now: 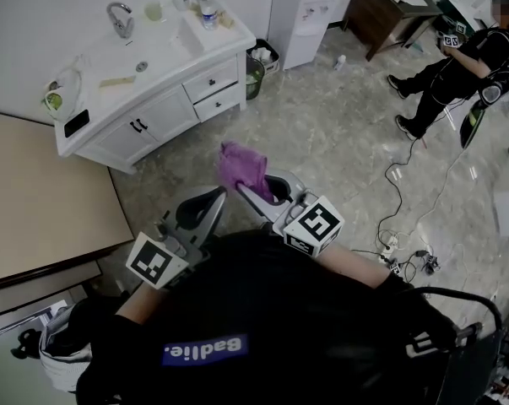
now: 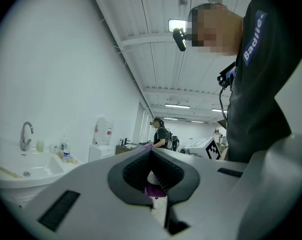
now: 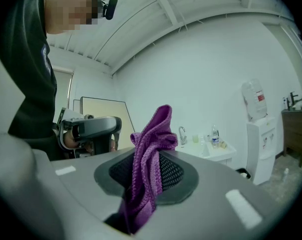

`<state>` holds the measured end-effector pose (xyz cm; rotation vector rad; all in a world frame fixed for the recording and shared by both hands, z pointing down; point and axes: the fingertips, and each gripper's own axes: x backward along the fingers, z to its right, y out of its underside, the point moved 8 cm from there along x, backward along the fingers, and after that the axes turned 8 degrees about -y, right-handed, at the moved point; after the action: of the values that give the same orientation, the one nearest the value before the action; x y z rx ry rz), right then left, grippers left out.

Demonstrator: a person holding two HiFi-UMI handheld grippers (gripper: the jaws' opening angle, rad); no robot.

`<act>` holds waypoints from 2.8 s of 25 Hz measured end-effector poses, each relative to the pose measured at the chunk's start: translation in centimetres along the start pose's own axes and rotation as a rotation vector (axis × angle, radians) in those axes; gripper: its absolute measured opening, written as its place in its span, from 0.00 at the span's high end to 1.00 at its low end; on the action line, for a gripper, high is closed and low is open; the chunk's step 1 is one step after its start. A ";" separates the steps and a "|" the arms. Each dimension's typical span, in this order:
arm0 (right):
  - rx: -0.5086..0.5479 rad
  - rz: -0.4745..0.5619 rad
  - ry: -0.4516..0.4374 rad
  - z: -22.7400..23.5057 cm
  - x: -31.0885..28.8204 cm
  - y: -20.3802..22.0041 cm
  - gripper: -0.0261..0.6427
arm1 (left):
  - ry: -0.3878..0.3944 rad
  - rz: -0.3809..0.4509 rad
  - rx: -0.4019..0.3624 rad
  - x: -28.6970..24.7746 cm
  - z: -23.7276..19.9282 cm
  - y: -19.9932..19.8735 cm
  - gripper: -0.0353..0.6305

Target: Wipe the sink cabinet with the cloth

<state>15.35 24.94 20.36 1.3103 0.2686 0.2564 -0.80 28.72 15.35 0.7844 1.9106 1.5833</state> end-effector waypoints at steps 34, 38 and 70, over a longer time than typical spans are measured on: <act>-0.090 -0.036 0.303 19.8 -22.1 2.4 0.83 | 0.205 0.002 0.035 -11.0 -31.8 -0.7 0.96; -0.094 -0.046 0.352 24.5 -22.0 5.5 0.83 | 0.182 0.003 0.051 -14.2 -33.6 0.6 0.96; 0.116 -0.394 0.585 59.6 -31.7 31.7 0.83 | 0.162 -0.126 0.017 -23.6 -38.6 17.7 0.96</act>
<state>4.51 -32.48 66.70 1.2427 1.0378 0.2859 -10.44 -11.89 40.19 0.5446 2.0467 1.5975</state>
